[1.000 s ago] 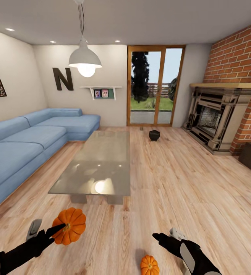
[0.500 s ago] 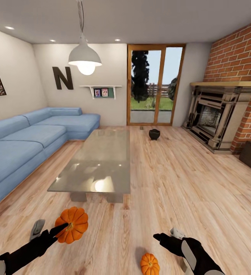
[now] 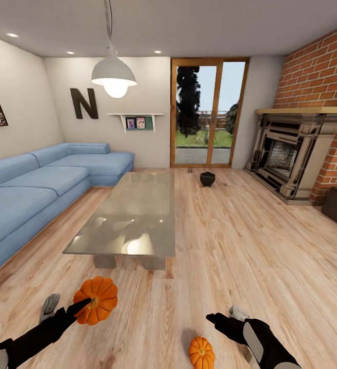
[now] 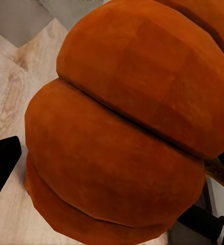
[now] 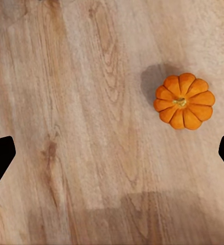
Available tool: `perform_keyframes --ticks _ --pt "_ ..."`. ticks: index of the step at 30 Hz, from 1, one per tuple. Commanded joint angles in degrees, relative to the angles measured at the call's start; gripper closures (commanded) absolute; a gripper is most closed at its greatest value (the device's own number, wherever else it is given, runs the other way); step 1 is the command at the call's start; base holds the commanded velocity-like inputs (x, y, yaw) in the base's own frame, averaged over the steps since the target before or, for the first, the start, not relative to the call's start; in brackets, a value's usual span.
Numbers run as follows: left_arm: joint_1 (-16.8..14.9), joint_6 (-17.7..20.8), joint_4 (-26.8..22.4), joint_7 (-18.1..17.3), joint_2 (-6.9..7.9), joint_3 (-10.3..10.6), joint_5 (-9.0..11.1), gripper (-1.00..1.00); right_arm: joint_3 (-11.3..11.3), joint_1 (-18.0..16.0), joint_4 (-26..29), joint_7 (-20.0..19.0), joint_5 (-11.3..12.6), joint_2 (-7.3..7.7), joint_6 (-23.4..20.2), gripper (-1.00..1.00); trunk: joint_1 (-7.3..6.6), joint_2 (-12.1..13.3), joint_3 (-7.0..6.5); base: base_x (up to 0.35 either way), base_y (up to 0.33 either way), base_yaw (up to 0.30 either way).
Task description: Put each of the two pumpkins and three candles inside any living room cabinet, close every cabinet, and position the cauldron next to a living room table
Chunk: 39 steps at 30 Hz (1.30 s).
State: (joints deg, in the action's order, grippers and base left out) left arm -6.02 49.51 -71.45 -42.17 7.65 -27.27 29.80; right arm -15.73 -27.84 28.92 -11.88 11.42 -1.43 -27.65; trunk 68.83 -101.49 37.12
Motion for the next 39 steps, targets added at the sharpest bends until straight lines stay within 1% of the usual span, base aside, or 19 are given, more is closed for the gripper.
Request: perform_keyframes --ticks 1,4,7,9,10,14,15,17,35,36,39 --pt "-0.1 0.3 0.0 -0.1 0.0 -0.1 0.2 1.0 -0.4 0.0 0.1 -0.2 0.1 -0.09 -0.4 -1.0 0.22 -0.4 0.24 0.0 0.0 0.0" --pt "-0.1 0.4 0.0 0.1 -0.02 -0.1 0.3 1.0 -0.5 -0.1 0.1 -0.2 0.1 -0.09 -0.4 -1.0 0.88 -1.6 0.78 0.0 0.0 0.0" --pt "-0.4 0.5 -0.1 1.8 -0.17 -0.2 0.7 1.0 -0.5 -0.1 0.2 -0.2 0.1 -0.06 -0.3 -1.0 1.54 -2.9 1.32 0.0 0.0 0.0" --pt "-0.8 0.6 -0.4 2.6 -0.48 -0.2 1.0 1.0 -0.5 0.0 0.1 -0.2 0.1 -0.06 -0.3 -1.0 1.54 -2.9 1.32 0.0 0.0 0.0" --pt "-1.6 0.9 -0.7 3.0 -0.83 -0.2 1.2 1.0 -0.4 0.0 0.1 -0.2 0.1 -0.04 -0.1 -1.0 1.54 -2.9 1.32 0.0 0.0 0.0" --pt "-4.5 1.4 -0.4 3.5 -1.35 -0.2 0.9 1.0 -0.5 0.0 0.1 -0.2 0.1 0.18 0.5 -1.0 1.54 -2.9 1.32 0.0 0.0 0.0" --pt "-4.7 1.4 -0.3 3.5 -1.38 -0.2 0.8 1.0 -0.5 0.0 0.1 -0.2 0.1 0.2 0.6 -1.0 1.54 -2.9 1.32 0.0 0.0 0.0" --pt "-5.3 1.3 -0.1 3.6 -1.45 -0.1 0.7 1.0 -0.5 0.0 0.2 -0.4 0.1 0.16 0.7 -1.0 1.98 -3.7 1.68 0.0 0.0 0.0" --pt "-5.7 0.8 0.9 4.0 -1.51 -0.1 0.2 1.0 -0.3 0.0 0.3 0.0 0.0 -0.47 0.8 -1.0 5.93 -10.9 4.91 0.0 0.0 0.0" --pt "-5.7 0.8 0.8 3.9 -1.51 -0.1 0.2 1.0 0.0 0.0 0.3 0.2 0.0 -0.48 0.8 -1.0 6.15 -11.3 5.09 0.0 0.0 0.0" --pt "-5.7 0.8 0.8 3.9 -1.5 -0.1 0.3 1.0 0.8 -0.4 0.4 2.8 0.1 -0.51 0.6 -1.0 6.81 -12.5 5.63 0.0 0.0 0.0"
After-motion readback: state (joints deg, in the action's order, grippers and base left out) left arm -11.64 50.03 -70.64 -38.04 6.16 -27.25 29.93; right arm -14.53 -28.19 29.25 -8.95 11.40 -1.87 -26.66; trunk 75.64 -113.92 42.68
